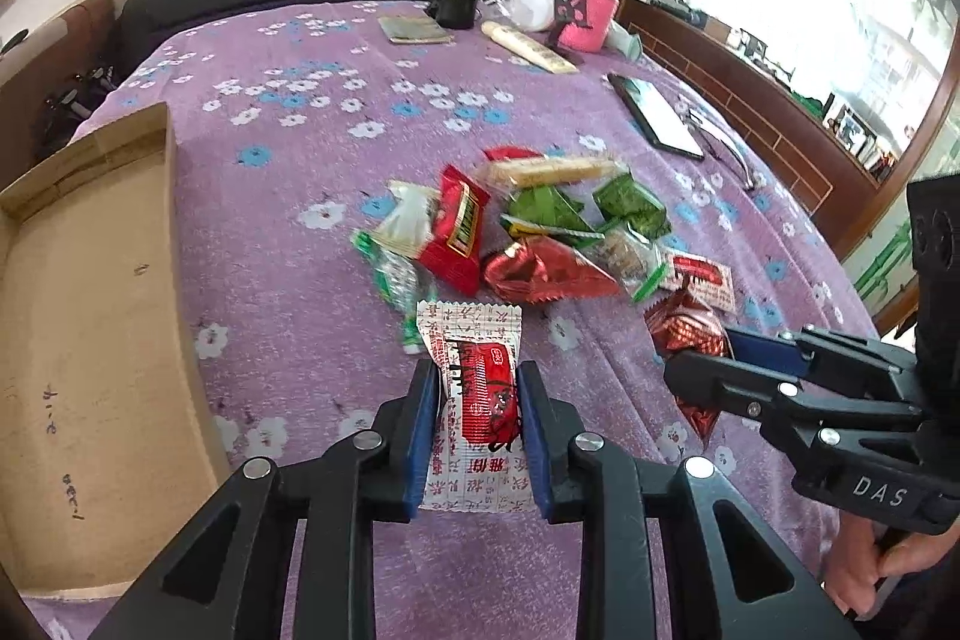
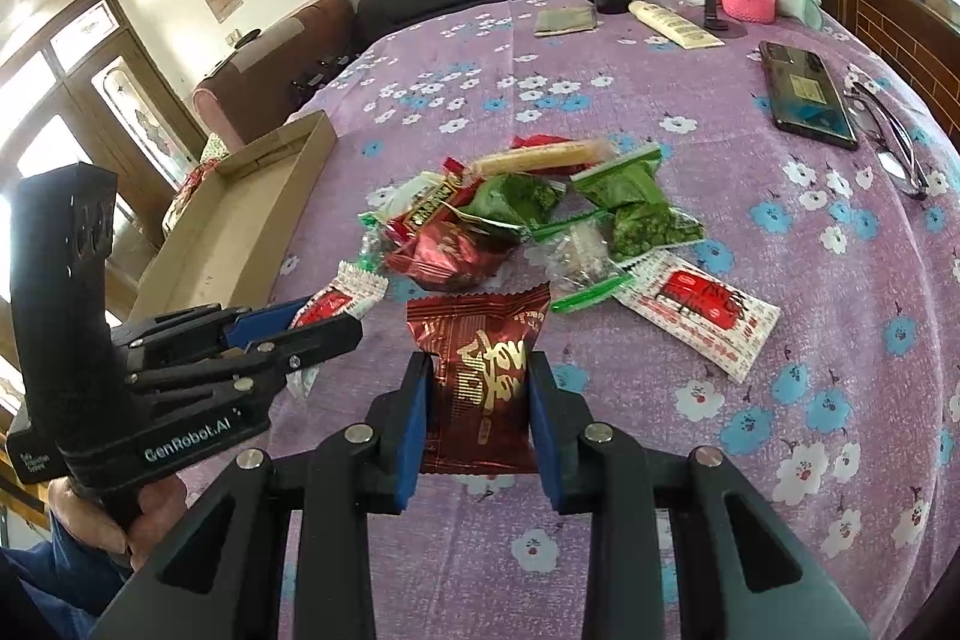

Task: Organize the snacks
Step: 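Lift both held packets off the pile toward the cardboard box, then lower both packets into the cardboard box and open both grippers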

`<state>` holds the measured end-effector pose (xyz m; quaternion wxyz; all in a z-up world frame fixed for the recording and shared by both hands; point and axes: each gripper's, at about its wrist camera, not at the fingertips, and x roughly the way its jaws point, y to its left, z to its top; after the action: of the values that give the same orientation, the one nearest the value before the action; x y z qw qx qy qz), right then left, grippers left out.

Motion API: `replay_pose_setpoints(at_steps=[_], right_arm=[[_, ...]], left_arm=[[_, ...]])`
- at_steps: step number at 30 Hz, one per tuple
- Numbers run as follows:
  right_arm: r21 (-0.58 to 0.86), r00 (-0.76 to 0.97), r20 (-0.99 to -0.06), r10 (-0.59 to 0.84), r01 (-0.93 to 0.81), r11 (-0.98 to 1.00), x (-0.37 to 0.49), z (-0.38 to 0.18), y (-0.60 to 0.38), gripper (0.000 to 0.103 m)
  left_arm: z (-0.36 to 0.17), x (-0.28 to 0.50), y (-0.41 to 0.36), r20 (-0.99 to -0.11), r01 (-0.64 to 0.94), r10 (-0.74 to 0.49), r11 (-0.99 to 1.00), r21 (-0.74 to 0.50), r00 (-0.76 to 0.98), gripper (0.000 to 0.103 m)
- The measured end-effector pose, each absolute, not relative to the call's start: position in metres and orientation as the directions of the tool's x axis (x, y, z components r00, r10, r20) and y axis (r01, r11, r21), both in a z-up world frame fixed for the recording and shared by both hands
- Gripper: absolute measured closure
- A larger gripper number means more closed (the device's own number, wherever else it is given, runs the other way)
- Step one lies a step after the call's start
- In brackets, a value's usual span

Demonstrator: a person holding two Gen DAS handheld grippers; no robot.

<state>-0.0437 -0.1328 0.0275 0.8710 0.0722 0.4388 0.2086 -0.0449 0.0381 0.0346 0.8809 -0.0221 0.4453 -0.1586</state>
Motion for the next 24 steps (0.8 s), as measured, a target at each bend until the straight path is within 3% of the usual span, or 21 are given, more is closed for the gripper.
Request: replay_pose_setpoints(at_steps=[24], right_arm=[[0.332,0.431,-0.708,0.559,-0.496,0.803,-0.020,0.057,-0.020,0.073]], left_arm=[[0.063,-0.049,0.152,-0.710,0.039,-0.204,0.969,-0.242,0.674,0.076]])
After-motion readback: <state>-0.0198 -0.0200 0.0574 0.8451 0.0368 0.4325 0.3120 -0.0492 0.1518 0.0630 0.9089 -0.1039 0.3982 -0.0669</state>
